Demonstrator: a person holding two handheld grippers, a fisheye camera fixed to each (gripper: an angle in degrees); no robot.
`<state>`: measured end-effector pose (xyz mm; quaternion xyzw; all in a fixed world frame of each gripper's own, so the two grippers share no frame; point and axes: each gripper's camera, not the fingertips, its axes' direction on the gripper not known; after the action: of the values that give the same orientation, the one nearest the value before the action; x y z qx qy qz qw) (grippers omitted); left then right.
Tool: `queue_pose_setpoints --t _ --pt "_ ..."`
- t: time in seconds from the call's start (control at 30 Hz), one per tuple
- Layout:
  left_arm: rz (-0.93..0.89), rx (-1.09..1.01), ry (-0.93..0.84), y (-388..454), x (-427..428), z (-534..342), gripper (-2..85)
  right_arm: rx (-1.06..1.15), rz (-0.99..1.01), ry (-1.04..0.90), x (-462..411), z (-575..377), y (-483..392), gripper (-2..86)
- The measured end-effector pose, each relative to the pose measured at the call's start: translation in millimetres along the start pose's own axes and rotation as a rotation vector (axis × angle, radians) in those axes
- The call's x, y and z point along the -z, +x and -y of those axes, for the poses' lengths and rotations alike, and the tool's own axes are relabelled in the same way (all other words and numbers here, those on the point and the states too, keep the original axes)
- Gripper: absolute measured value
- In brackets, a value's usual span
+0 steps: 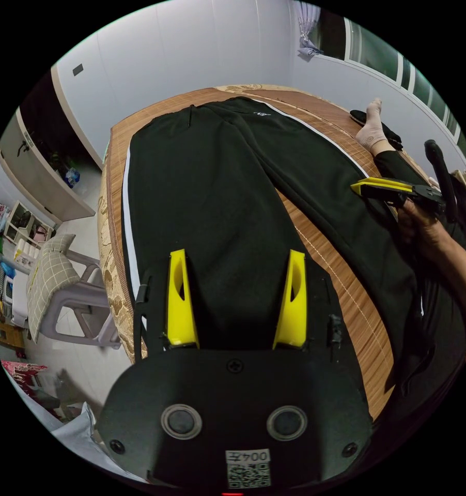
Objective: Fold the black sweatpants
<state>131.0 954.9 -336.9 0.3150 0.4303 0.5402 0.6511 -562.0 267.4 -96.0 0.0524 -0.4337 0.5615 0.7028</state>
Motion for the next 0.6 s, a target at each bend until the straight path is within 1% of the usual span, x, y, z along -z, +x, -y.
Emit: queue_pose_setpoints --t 0.6 --pt "0.000 0.001 -0.001 2 -1 11 24.8 -0.017 -0.005 0.001 4 4 -1 10.1"
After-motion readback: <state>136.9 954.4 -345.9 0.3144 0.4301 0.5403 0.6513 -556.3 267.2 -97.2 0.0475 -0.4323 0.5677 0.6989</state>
